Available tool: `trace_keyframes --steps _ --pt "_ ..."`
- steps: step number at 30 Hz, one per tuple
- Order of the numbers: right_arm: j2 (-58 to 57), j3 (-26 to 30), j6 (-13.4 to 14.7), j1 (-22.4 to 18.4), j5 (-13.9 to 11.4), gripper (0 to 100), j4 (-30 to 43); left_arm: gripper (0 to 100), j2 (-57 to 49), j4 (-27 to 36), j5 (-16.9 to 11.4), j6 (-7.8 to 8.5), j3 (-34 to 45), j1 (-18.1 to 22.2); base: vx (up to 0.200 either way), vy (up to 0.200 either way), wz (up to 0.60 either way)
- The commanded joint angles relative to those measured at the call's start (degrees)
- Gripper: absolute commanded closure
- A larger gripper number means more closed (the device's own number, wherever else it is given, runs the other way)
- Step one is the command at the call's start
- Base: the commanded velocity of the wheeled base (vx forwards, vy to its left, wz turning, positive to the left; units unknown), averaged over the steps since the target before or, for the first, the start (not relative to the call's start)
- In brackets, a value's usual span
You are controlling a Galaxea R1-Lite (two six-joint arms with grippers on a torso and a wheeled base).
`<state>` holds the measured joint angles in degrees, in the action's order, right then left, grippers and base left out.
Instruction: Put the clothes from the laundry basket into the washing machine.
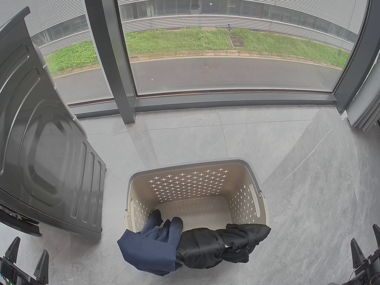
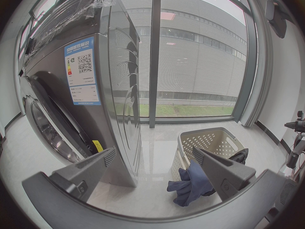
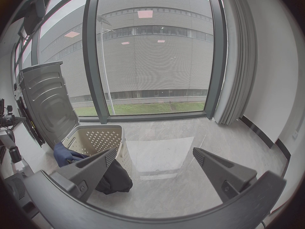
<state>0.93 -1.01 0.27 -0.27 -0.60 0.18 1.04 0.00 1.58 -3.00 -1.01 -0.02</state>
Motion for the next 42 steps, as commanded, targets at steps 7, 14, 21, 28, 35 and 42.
trace_keyframes --steps 7,14,21,28,35,42 --pt "-0.66 0.92 0.0 0.0 -0.02 0 -0.01 0 -0.6 0.0 0.09 0.01 0.92 0.02 0.0 -0.029 0.0" --pt "-0.75 0.92 0.0 0.0 -0.02 0 -0.01 0 -0.6 0.09 0.09 0.01 0.92 0.02 0.114 0.0 0.0" --pt "-0.75 0.92 0.0 0.0 -0.02 0 -0.01 0 -0.6 0.0 0.09 0.01 0.92 0.02 0.143 0.0 0.0" --pt "-0.66 0.92 0.0 0.0 -0.02 0 -0.01 0 -0.6 0.0 0.09 0.01 0.92 0.02 0.0 0.0 0.0" --pt "-0.66 0.92 -0.09 0.0 -0.02 0 -0.01 0 -0.6 0.0 0.09 0.01 0.92 0.02 0.171 0.0 0.0" --pt "-0.75 0.92 0.0 0.0 -0.02 0 -0.01 0 -0.6 0.0 0.09 0.01 0.92 0.02 0.0 0.0 0.0"
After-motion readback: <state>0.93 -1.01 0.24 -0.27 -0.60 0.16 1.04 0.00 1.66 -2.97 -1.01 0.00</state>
